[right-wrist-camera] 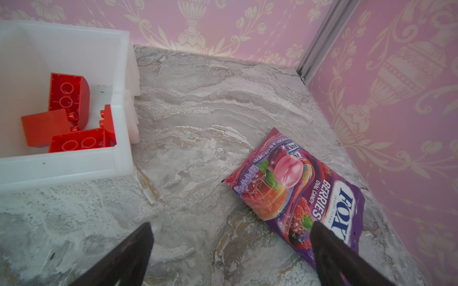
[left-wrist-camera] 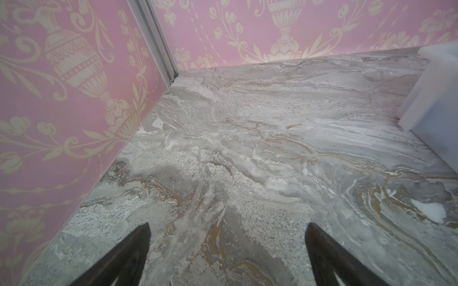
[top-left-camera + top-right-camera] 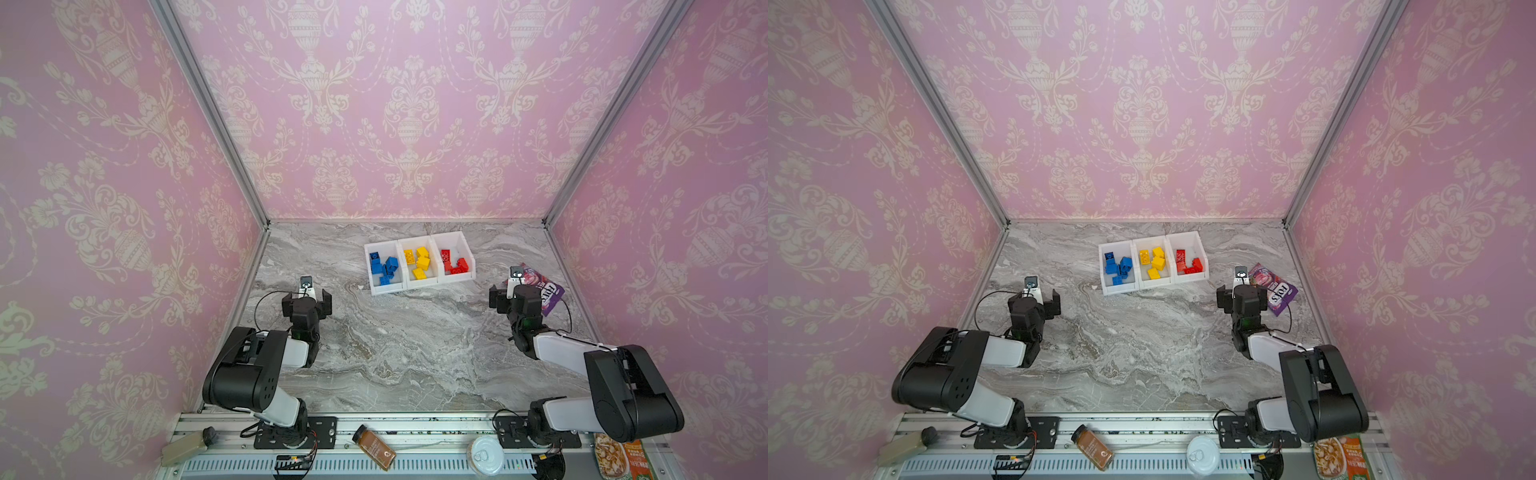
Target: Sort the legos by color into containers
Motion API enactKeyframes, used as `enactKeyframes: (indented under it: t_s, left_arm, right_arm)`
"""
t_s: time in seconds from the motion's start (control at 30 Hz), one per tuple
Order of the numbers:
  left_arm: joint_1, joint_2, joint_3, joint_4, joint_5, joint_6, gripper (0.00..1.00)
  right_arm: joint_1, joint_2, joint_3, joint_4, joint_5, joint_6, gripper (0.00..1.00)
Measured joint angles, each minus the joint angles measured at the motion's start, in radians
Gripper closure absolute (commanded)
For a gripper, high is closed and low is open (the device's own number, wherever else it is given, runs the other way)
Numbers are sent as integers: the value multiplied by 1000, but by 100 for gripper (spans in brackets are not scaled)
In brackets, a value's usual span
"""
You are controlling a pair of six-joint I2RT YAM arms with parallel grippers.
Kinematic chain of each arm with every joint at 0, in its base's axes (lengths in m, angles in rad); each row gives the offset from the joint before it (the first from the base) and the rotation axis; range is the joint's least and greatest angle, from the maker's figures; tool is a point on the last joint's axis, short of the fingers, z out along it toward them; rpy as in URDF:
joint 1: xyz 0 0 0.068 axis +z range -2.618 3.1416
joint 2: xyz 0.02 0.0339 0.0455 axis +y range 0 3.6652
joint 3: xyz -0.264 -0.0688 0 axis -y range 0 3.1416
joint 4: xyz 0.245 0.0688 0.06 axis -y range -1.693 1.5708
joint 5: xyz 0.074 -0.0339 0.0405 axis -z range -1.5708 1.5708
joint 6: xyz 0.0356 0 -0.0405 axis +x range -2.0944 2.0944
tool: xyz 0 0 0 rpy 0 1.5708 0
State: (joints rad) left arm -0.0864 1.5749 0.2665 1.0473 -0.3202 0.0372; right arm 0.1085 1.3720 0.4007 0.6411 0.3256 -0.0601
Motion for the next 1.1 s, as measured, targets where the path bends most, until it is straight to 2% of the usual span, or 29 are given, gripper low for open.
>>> enactKeyframes:
  t_s: [0.17, 0.33, 0.5, 0.63, 0.83, 1.1]
  left_arm:
    - [7, 98, -30, 169, 4, 0, 1]
    - [14, 103, -30, 224, 9, 0, 1]
    - [14, 103, -30, 246, 11, 0, 1]
    - [14, 103, -30, 259, 11, 0, 1]
    - [14, 103, -30, 271, 11, 0, 1]
    - [14, 103, -30, 272, 11, 0, 1]
  right_arm:
    - [-37, -3, -3, 11, -72, 3, 0]
    - [-97, -18, -56, 90, -186, 44, 0]
    - [-108, -18, -67, 121, -258, 72, 0]
    - [-108, 54, -68, 237, -306, 89, 0]
    - [-107, 158, -75, 324, -328, 92, 0]
    - [-75, 173, -80, 365, -289, 87, 0]
